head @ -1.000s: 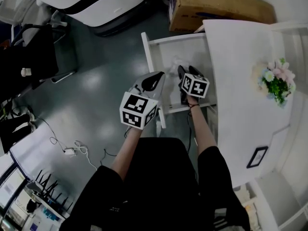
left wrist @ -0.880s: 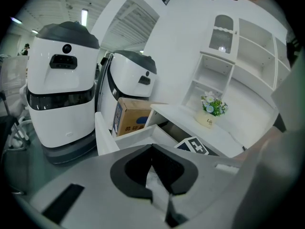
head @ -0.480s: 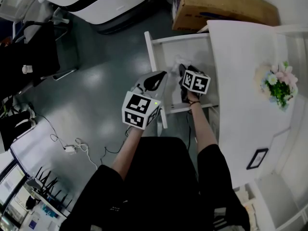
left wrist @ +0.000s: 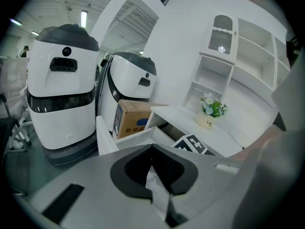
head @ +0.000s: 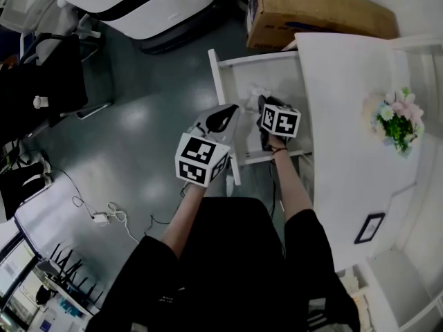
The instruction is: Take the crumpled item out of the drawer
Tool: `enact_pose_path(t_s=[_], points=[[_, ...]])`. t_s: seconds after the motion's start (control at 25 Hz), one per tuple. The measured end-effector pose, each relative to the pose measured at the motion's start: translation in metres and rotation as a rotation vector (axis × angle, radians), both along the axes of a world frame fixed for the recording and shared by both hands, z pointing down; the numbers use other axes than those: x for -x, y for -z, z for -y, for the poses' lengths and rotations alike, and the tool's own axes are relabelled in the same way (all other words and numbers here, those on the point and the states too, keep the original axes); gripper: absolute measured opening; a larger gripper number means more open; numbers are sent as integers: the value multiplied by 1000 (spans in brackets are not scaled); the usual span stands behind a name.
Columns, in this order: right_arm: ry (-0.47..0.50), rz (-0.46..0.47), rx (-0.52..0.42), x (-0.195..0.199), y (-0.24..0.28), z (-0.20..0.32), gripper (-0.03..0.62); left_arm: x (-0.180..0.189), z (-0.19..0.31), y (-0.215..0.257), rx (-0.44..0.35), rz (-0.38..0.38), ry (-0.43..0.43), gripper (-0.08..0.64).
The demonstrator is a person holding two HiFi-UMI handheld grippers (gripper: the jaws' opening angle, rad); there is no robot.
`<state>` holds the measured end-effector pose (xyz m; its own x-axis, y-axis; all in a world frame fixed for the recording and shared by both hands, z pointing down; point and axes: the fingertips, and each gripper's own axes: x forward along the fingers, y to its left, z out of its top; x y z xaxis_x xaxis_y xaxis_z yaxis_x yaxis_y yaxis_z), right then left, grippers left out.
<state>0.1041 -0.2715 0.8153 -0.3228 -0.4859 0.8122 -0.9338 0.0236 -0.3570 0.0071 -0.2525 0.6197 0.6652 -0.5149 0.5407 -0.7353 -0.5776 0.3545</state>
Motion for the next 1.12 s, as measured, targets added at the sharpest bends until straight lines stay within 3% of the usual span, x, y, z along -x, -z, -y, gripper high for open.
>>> enact_pose_path(t_s=[0.36, 1.12], points=[[25, 3, -86, 0, 50, -2, 49, 11, -3, 24, -28, -35, 23, -3], [79, 90, -382, 7, 198, -16, 49, 33, -17, 98, -153, -111, 63, -2]])
